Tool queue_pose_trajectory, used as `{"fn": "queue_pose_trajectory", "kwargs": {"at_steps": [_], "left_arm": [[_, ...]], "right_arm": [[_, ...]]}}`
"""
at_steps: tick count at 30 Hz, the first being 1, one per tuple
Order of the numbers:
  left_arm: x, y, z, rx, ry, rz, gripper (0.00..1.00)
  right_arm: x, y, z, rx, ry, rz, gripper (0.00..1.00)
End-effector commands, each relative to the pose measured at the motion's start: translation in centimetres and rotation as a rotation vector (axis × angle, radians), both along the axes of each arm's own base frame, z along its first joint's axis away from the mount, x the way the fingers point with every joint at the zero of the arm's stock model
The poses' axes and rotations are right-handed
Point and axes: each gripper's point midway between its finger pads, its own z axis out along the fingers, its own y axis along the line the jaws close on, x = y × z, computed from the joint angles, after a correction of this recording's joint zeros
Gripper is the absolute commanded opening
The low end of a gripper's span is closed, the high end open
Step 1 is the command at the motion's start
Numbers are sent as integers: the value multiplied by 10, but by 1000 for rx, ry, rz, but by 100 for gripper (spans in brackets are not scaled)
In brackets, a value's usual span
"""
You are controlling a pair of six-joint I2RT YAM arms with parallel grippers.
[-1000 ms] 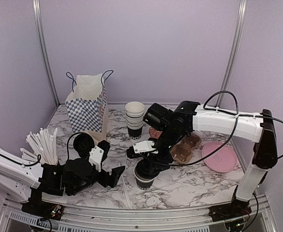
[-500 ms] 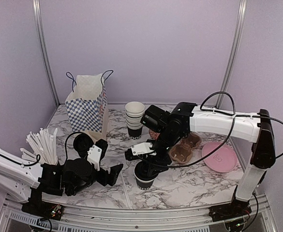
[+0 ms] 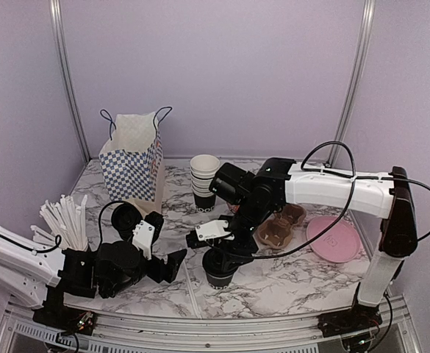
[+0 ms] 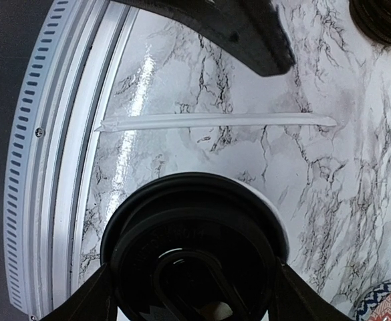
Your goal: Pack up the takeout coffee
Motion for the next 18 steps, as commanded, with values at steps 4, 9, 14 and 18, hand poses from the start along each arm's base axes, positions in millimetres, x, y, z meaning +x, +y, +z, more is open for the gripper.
{"fn": "queue_pose_trajectory", "kwargs": {"at_steps": [4,9,14,18], "left_arm": [[1,7,-4,14,-2,18,93],[0,6,-5,14,4,15,93],[0,6,-5,10,4,18,95],[3,8,-3,12,-7,36,99]], "right_arm": [[-3,3,-4,-29,-10,2,55],[-3,1,-8,-45,-8,0,58],[-4,3,2,-20,-12,-2,66],[-5,6,12,10,-12,-3,71]]}}
